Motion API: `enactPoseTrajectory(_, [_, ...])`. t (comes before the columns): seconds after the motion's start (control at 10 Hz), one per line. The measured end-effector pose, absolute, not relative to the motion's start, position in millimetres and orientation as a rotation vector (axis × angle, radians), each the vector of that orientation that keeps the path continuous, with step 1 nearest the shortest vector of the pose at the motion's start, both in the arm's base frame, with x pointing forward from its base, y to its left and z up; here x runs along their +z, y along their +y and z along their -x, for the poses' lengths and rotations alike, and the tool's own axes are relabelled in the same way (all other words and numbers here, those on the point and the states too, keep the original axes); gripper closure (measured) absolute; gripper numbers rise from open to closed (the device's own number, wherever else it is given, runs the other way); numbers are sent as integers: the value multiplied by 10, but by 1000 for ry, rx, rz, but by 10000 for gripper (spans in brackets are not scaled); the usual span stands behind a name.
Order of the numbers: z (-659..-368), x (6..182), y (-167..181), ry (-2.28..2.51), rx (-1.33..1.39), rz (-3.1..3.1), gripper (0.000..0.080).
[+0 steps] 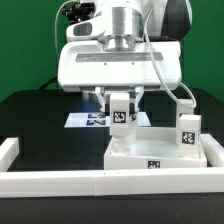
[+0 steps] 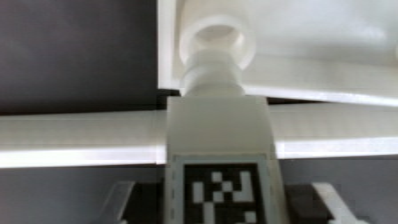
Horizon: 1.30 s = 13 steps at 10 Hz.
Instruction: Assemble square table
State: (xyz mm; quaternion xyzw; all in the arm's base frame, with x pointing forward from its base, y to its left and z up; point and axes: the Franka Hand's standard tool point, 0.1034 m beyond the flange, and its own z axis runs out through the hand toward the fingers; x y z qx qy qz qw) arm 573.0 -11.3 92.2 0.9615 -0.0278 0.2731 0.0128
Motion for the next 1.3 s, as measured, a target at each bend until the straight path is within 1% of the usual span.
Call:
enactPoseTrajectory(0.4, [-5725, 910, -115, -87, 849, -2997, 512])
enactPoseTrajectory(0.7, [-5728, 836, -99, -82, 835, -3001, 512])
enactPoseTrajectory(1.0, [-5696, 720, -106, -83, 812, -3006, 512])
enactPoseTrajectory(1.3, [-5685, 664, -96, -79, 824, -2998, 512])
